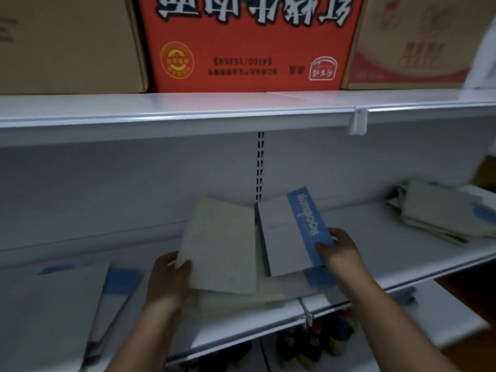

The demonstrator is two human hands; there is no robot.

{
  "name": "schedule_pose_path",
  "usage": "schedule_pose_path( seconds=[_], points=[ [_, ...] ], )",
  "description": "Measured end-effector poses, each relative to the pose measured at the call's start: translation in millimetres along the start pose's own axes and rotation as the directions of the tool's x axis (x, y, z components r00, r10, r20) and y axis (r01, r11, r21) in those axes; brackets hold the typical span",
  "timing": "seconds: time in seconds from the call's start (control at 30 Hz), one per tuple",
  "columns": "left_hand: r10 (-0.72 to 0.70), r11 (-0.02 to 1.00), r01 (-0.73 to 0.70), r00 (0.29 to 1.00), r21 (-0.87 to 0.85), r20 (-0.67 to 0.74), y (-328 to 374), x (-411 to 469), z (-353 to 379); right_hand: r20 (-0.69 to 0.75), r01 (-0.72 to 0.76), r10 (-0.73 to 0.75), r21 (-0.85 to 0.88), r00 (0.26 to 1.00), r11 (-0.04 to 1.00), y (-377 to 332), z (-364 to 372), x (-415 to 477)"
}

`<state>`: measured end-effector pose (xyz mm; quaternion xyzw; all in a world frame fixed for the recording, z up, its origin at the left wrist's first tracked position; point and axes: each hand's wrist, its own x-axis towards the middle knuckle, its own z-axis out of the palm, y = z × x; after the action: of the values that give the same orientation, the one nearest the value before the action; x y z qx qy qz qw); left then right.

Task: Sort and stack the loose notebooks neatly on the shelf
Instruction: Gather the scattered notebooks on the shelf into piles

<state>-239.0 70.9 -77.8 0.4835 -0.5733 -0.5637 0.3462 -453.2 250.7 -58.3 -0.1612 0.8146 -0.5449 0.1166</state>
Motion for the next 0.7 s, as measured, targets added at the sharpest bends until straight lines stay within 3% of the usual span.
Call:
schedule_pose_path(
  seconds=[0.13,0.23,0.3,0.4,0.47,0.57,0.7],
  points=[
    [0.134,0.934,-0.103,0.989,0.343,-0.07,-3.2,-10.0,17.7,0.035,-0.028,0.038,-0.237,0.999,0.971,37.9,-8.0,8.2],
    [0.196,0.847,-0.128,0.977,0.516,-0.08,-9.2,-12.6,15.4,0.061,0.04,-0.006,-0.57,0.998,0.821,49.2,-6.3,4.8],
    [0.223,0.827,-0.141,0.971,0.544,-0.088,-11.1,-12.9,8.1,0.026,0.081,-0.084,-0.646,0.996,0.759,49.1,-4.6,5.5],
    [0.274,0.828,-0.157,0.951,0.539,-0.145,-4.6,-15.2,-11.6,0.035,0.189,-0.194,-0.454,0.98,0.871,15.7,13.6,-6.7],
    [0.279,0.788,-0.113,0.942,0.606,-0.188,-1.6,-14.0,-38.4,0.127,0.309,-0.285,-0.256,0.95,0.916,-16.8,40.5,-22.3],
    [0.277,0.695,0.008,0.92,0.719,-0.278,-8.3,-12.5,-99.5,0.305,0.463,-0.417,-0.096,0.856,0.881,-55.8,99.0,-56.8],
    [0.243,0.608,0.169,0.891,0.776,-0.384,-21.6,-19.6,-182.7,0.594,0.651,-0.479,-0.102,0.647,0.752,-81.5,184.7,-95.7]
  ],
)
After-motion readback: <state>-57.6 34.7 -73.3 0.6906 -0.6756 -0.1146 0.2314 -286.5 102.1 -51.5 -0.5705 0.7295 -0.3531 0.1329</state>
